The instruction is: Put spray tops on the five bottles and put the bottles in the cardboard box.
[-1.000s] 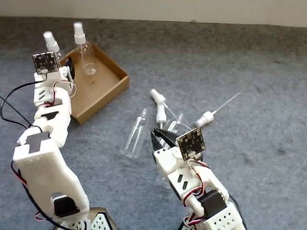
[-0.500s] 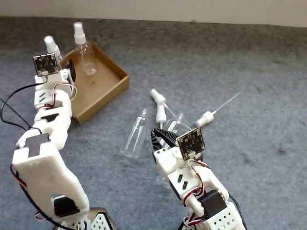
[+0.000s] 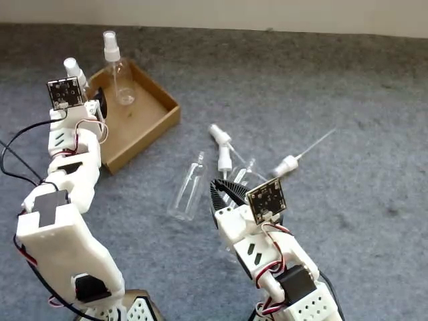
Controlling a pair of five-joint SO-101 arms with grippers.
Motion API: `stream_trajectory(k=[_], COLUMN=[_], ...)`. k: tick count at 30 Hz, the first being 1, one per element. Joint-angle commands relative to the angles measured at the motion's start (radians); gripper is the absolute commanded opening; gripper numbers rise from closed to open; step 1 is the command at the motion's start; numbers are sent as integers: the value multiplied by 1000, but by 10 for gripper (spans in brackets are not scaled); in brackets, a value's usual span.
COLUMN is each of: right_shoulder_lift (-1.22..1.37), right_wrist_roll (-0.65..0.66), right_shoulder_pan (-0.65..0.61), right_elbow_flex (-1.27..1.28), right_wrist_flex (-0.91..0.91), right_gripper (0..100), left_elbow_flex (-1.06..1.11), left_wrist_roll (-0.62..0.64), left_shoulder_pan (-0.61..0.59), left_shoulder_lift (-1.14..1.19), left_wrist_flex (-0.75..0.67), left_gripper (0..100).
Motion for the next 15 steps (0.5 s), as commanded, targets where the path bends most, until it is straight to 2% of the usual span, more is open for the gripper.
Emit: stream_trajectory(k=[1,4,15], right_shoulder_lift=[-2,-2,-2], right_wrist_roll=[-5,-5,-5], right_shoulder_pan=[12,12,12], right_elbow_flex=[168,168,168], right_wrist_flex=[7,7,7], right_gripper=[26,26,26], left_elbow_flex=[28,53,59], left_wrist_roll=[3,3,3], left_shoulder_pan=[4,4,-1], left_shoulder_lift=[-59,-56,-56], left_wrist_flex=[-97,-158,-153], left_gripper=[148,151,152])
